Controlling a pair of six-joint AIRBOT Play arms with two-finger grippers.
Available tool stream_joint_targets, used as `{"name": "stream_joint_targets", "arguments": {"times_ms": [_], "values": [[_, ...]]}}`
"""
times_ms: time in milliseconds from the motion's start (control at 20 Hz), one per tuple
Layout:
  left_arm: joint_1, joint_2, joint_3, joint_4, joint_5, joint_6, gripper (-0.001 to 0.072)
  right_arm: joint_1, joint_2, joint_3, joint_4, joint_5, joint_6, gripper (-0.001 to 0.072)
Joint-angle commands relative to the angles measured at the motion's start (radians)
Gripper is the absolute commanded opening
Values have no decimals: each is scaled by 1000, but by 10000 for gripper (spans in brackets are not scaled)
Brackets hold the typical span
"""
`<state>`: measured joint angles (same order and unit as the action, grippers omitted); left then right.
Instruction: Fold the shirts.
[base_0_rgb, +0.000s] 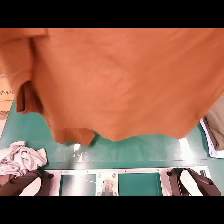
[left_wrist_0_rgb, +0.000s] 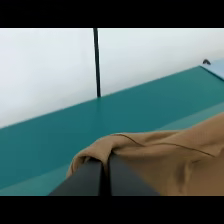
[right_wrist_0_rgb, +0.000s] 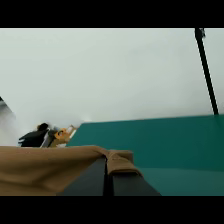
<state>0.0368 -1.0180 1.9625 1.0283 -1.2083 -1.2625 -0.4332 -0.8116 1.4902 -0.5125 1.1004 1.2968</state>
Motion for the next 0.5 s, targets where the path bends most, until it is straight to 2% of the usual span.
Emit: {"name": "stream_joint_targets", "arguments": {"times_ms": [0, 100, 200, 350, 450], "values": [[-11, -181, -30, -55, 50, 35, 29, 15, -95, -183, -20, -50, -60, 13], [-51, -337, -30, -101, 93, 92, 29, 51, -196, -269, -20, -117, -123, 13], [-105, -502, -30, -102, 169, 112, 29, 100, -326, -307, -19, -211, -192, 13], [-170, -716, -30, -111, 309, 111, 29, 146, -528, -304, 30, -353, -236, 13], [-195, -818, -30, -154, 367, 112, 29, 151, -653, -289, 87, -399, -248, 13]]}}
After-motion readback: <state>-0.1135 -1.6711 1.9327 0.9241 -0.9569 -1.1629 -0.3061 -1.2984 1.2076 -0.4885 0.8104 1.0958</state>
